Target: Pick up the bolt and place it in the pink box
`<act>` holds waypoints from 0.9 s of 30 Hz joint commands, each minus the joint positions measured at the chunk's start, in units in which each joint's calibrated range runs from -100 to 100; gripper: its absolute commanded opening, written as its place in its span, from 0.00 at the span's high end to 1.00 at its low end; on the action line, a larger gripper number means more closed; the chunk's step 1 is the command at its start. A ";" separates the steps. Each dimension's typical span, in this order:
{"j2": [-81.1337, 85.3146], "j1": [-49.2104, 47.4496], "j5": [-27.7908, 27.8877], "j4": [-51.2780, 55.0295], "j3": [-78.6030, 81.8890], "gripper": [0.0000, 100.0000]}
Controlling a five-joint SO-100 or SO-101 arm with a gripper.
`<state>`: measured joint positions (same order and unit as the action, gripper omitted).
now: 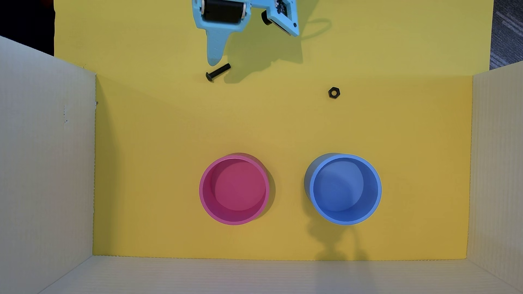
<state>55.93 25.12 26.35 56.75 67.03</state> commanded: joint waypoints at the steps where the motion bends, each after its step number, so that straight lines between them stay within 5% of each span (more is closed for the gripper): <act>1: -0.21 -0.10 0.19 -3.42 1.95 0.84; 27: -0.63 -2.16 -1.47 -10.20 5.93 0.84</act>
<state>55.93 23.44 25.37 46.55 75.23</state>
